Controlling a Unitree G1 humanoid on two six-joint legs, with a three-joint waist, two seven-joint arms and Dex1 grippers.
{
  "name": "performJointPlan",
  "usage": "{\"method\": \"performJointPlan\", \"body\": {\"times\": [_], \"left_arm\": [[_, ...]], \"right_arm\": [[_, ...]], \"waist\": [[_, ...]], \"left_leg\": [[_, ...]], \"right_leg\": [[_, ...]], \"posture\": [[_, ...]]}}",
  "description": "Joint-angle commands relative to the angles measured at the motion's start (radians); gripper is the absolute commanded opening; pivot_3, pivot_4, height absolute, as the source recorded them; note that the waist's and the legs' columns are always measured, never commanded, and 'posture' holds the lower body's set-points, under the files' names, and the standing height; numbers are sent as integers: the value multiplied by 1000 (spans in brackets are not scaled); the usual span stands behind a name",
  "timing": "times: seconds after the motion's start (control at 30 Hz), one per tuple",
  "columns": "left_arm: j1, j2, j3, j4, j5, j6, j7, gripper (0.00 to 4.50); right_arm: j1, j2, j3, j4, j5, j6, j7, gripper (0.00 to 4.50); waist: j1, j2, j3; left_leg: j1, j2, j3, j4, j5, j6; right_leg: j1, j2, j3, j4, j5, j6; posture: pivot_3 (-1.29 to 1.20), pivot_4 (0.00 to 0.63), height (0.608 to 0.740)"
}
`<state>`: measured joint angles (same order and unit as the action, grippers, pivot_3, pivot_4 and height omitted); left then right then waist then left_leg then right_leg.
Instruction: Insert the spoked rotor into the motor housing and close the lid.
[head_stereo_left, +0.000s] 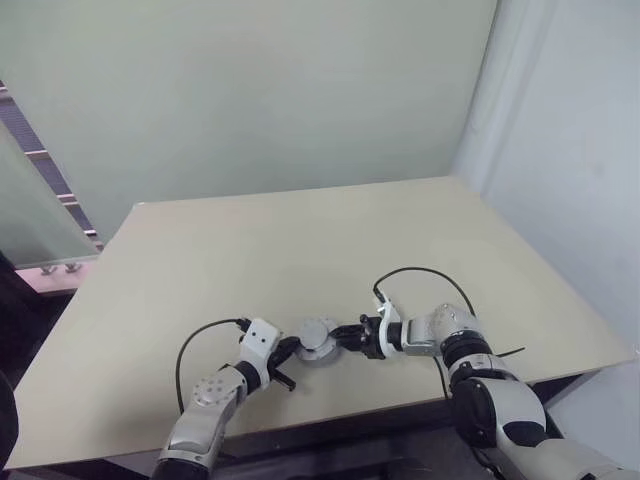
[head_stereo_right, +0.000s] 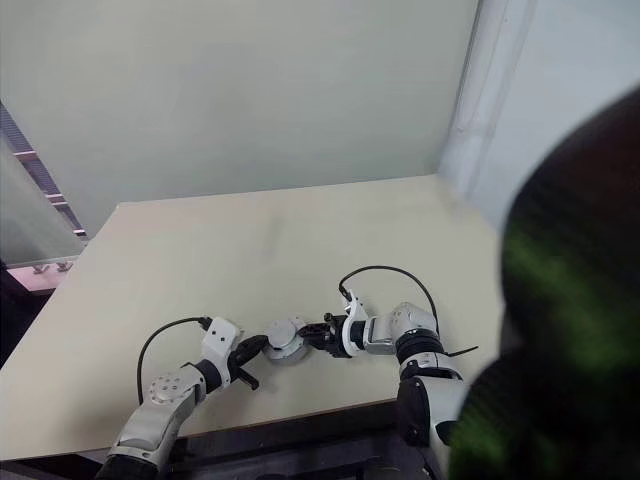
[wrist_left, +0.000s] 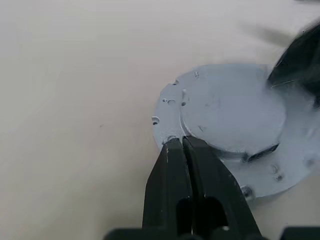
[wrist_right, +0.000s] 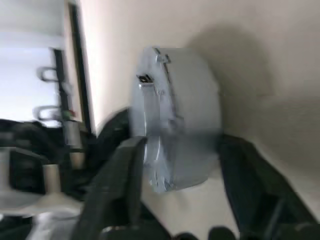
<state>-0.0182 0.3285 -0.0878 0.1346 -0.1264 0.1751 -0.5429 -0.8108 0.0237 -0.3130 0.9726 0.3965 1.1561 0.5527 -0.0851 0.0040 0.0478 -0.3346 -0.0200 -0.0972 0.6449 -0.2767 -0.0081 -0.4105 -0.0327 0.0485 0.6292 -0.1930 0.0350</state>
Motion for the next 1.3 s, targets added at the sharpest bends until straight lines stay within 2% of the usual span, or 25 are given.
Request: {"method": "performJointPlan", "body": {"times": [0.03,0.37,0.43,0.53,0.9,1.1,1.3], "left_arm": [[-13,-11,-25,12,13,2,-12,0],[-14,-36,4,5,-3,-23,-5,0],[-13,-40,25,-13,-52,18,-38,0],[-20,-25,77,-34,-94,80,-39,601],[-11,7,467,-149,-578,521,-14,4413],[9,-59,599,-189,-810,691,96,4500],[38,-94,619,-226,-926,774,186,4500]], "right_arm": [[-15,23,1,-7,27,13,-5,1321],[1,37,12,-19,33,14,-28,1259],[4,38,13,-23,34,13,-32,1258],[8,39,11,-30,36,12,-36,1258],[49,38,7,-107,79,40,-7,1249],[78,51,-11,-189,133,63,27,1245],[99,75,-32,-278,199,93,54,1242]], "waist": [[-2,1,0],[-11,1,-1],[-11,1,-1],[-15,1,-1],[-28,0,0],[-28,-1,0],[-27,-2,1]], "left_leg": [[0,0,0,0,0,0],[0,0,0,0,0,0],[0,0,0,0,0,0],[-1,0,0,0,0,0],[-6,2,-2,-1,-1,1],[-7,1,-3,-1,-1,1],[-10,1,-3,-1,-1,1]], "right_leg": [[0,0,0,-1,0,0],[1,0,0,-3,0,0],[1,0,0,-3,0,0],[1,0,0,-3,0,0],[-5,1,-3,-3,1,0],[-5,0,-3,-4,1,0],[-7,0,-3,-4,1,0]], "posture": [[0,0,740],[0,0,740],[0,0,740],[0,0,740],[0,0,740],[0,0,740],[0,0,740]]}}
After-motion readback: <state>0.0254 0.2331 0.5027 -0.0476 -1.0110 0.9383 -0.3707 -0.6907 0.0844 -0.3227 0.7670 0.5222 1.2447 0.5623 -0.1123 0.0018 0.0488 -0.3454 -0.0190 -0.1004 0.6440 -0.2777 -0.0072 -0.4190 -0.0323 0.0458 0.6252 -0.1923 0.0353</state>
